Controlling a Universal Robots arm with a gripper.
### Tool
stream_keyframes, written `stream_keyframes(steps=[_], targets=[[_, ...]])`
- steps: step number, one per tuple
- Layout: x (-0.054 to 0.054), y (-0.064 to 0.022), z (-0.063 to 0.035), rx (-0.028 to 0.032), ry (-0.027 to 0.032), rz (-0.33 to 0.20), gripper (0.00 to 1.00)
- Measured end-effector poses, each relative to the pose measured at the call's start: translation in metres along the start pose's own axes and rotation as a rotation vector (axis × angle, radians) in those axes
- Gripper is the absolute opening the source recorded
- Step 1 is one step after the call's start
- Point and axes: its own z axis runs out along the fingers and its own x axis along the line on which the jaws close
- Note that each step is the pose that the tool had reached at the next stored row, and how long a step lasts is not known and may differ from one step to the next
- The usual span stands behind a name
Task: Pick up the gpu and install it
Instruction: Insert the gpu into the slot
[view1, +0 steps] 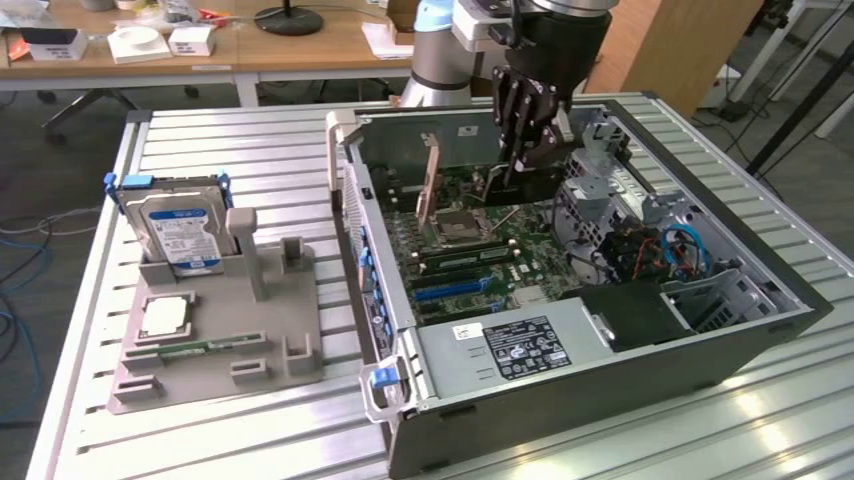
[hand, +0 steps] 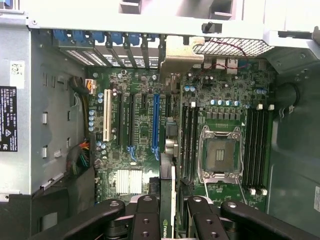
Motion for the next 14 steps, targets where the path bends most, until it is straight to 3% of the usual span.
stream_keyframes(steps=[14], targets=[[0.001, 0.0004, 0.0151, 0.001, -0.0001, 0.0, 0.26]])
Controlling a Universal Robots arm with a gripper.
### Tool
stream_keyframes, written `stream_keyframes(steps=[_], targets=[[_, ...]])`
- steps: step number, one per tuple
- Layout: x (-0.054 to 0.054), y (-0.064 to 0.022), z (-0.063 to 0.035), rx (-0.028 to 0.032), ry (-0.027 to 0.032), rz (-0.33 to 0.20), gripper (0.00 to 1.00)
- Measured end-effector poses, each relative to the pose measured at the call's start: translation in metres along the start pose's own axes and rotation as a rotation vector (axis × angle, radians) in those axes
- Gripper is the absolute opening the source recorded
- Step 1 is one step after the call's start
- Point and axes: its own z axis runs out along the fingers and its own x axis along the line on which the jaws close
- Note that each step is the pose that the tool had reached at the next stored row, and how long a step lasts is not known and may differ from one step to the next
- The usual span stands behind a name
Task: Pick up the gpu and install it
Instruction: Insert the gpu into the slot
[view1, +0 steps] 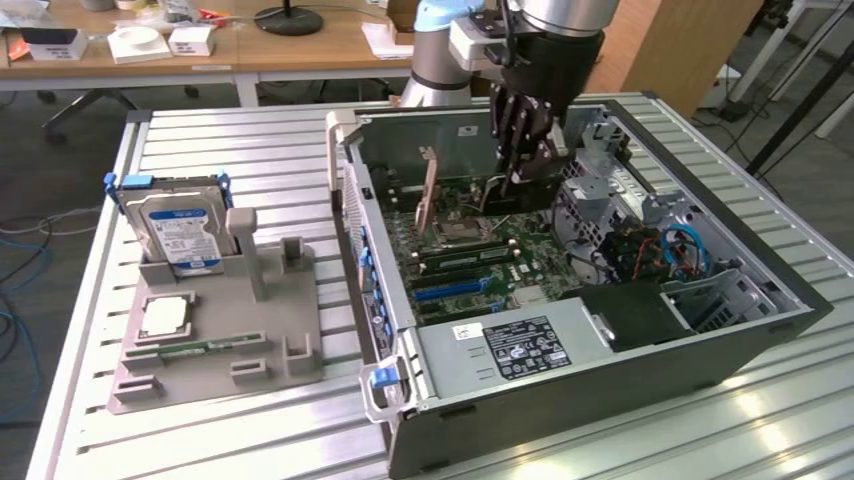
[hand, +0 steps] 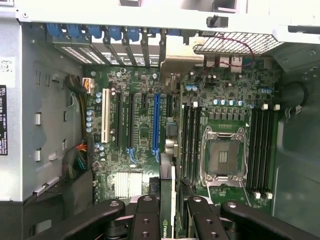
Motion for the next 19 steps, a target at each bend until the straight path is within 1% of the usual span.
stream_keyframes(steps=[19], targets=[[0.0, 0.0016, 0.0206, 0.0001, 0.0, 0.0, 0.26]])
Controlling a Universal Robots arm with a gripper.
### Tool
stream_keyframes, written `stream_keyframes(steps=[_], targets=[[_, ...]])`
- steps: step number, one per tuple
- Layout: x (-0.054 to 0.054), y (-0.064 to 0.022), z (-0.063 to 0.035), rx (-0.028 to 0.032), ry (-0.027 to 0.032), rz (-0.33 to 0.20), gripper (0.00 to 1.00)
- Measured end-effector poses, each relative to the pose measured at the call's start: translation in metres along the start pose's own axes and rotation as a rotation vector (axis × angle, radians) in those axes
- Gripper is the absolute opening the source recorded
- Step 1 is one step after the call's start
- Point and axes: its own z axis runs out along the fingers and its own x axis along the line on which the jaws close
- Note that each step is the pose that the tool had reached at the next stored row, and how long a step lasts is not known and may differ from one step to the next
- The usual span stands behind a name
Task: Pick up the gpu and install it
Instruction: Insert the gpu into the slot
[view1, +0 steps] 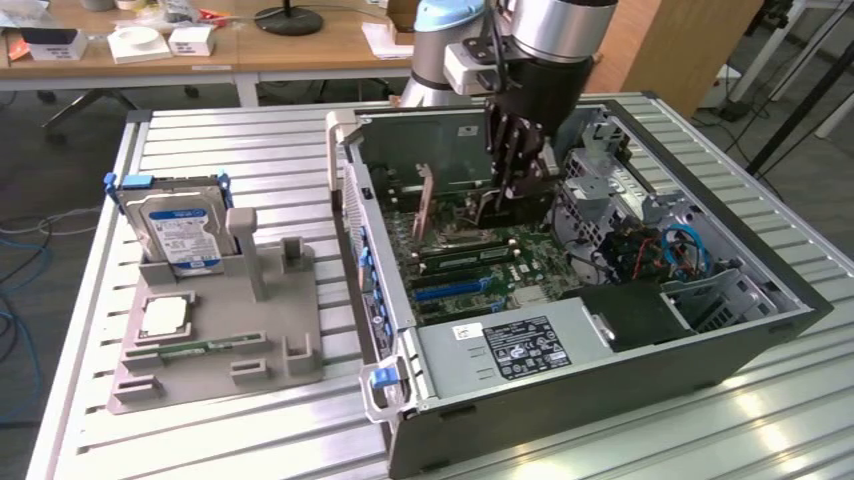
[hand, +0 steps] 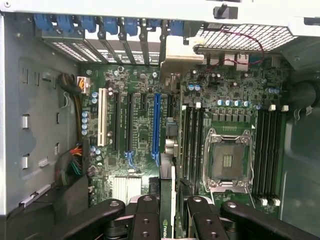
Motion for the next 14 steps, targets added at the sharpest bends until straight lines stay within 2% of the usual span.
stream_keyframes(steps=[8, 14], targets=[[0.0001, 0.0009, 0.0079, 0.0, -0.0001, 0.0, 0.26], [0.0014, 0.0011, 0.0082, 0.0, -0.0001, 0.0, 0.26]])
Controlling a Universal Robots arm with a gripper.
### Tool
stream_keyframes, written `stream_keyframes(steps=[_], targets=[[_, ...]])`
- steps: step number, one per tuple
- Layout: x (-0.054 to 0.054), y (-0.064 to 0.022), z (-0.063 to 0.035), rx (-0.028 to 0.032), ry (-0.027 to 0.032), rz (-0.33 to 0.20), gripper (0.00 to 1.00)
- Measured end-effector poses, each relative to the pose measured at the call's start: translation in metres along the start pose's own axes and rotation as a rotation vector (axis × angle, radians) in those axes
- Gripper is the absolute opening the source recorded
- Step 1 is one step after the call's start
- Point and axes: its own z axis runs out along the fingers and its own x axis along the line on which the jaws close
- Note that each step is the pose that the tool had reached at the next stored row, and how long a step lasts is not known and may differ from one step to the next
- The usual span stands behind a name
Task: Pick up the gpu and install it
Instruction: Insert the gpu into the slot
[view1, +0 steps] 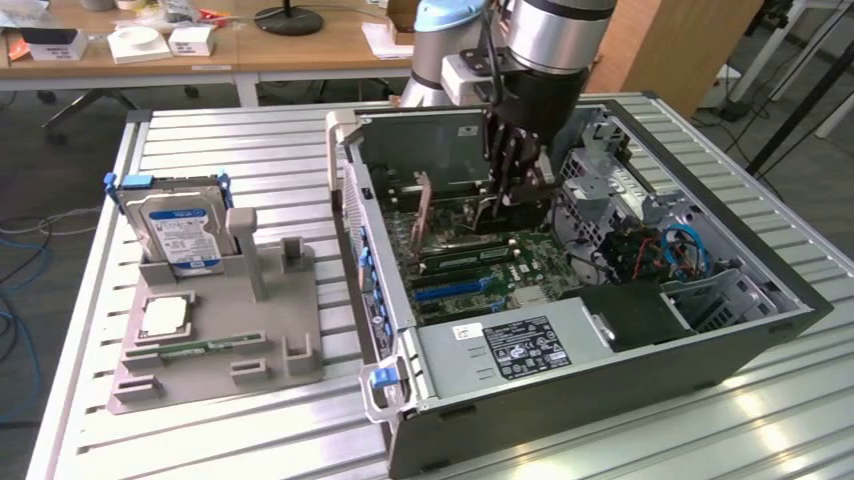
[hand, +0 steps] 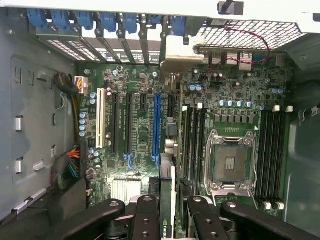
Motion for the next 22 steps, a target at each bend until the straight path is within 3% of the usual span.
stream_keyframes(steps=[22], targets=[[0.0108, 0.0072, -0.0003, 0.001, 0.0002, 0.0, 0.26]])
